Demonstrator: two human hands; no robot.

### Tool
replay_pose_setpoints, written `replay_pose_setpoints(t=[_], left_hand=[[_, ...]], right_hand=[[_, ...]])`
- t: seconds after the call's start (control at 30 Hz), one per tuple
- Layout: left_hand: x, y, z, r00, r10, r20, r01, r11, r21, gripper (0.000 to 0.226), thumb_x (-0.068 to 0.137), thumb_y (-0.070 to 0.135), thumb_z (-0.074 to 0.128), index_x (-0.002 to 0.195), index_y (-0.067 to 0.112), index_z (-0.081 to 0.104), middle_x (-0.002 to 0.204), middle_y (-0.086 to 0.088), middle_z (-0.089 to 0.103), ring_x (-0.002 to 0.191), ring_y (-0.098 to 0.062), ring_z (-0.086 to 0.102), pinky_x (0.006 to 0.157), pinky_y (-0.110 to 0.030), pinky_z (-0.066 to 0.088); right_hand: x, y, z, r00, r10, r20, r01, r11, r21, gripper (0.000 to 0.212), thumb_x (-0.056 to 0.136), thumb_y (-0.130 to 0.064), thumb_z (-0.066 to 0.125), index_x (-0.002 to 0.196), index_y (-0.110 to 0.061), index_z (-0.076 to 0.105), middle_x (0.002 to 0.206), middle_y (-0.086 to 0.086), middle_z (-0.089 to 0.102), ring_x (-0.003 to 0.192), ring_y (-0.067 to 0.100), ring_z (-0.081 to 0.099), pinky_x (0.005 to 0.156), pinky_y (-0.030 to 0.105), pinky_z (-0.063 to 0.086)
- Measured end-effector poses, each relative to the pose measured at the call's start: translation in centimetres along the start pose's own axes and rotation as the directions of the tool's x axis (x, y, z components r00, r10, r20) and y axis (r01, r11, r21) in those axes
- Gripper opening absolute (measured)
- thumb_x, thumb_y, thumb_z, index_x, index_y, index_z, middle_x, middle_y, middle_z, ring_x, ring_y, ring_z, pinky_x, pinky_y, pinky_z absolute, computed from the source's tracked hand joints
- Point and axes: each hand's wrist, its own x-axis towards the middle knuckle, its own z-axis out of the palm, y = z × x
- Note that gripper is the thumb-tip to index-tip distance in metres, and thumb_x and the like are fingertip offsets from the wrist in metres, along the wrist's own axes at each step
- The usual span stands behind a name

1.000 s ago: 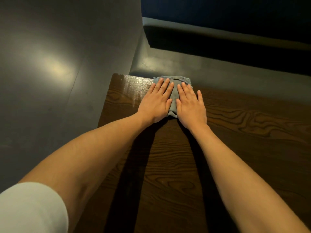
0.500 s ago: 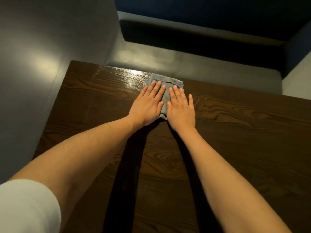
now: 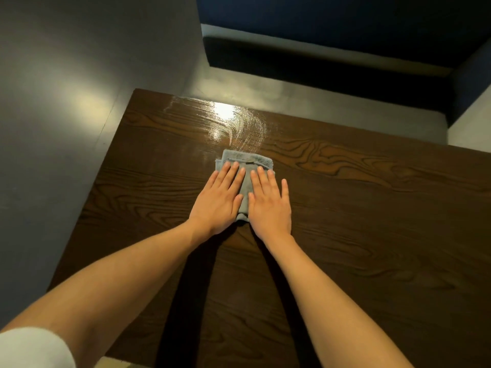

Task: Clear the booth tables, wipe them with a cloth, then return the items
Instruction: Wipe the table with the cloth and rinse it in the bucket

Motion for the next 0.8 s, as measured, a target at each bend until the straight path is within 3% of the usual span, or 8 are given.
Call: replay_pose_setpoints(t=[0.33,0.53,0.67,0.8], left_hand=[[-6.2,-0.8,0.8,0.999,0.028,0.02,-0.029,1.0,0.009,0.064,0.105,0.043,0.016,0.16,0.013,0.007,0.168,-0.009,0.006,0.155,-0.022,-0.001,0.125,-0.039,0.004],[-1.8,-2.6,-0.5,0.986,0.164,0.038,-0.163,0.986,-0.022,0.064,0.103,0.044,0.013,0.16,0.015,0.006,0.168,-0.008,0.004,0.156,-0.022,0.0,0.124,-0.037,0.0],[2.9,-4.0,-1.6,0.986,0.167,0.026,-0.166,0.986,-0.014,0.069,0.099,0.044,0.006,0.161,0.015,0.008,0.169,-0.008,0.005,0.156,-0.022,0.001,0.123,-0.036,-0.002],[5.9,-6.6,-2.5,0.991,0.132,0.017,-0.132,0.991,-0.007,0.063,0.105,0.04,0.019,0.162,0.015,0.006,0.169,-0.007,0.003,0.156,-0.021,-0.001,0.126,-0.039,0.001]], right_hand=[[-5.6,-3.8,0.9,0.999,0.039,0.023,-0.039,0.999,-0.018,0.059,0.101,-0.035,0.016,0.157,-0.015,0.024,0.163,0.004,0.026,0.152,0.022,0.021,0.121,0.049,0.019],[-2.4,-3.2,0.5,0.993,0.121,0.016,-0.12,0.992,-0.033,0.059,0.103,-0.035,0.016,0.158,-0.016,0.023,0.164,0.003,0.025,0.152,0.02,0.021,0.121,0.049,0.017],[2.7,-2.8,0.1,0.985,0.172,0.009,-0.172,0.985,-0.014,0.057,0.106,-0.034,0.024,0.159,-0.018,0.014,0.167,0.001,0.015,0.154,0.019,0.012,0.123,0.047,0.01],[7.2,-3.9,-0.1,0.987,0.163,-0.01,-0.163,0.987,-0.009,0.056,0.107,-0.033,0.026,0.16,-0.019,0.013,0.167,0.001,0.012,0.154,0.019,0.01,0.123,0.047,0.009]])
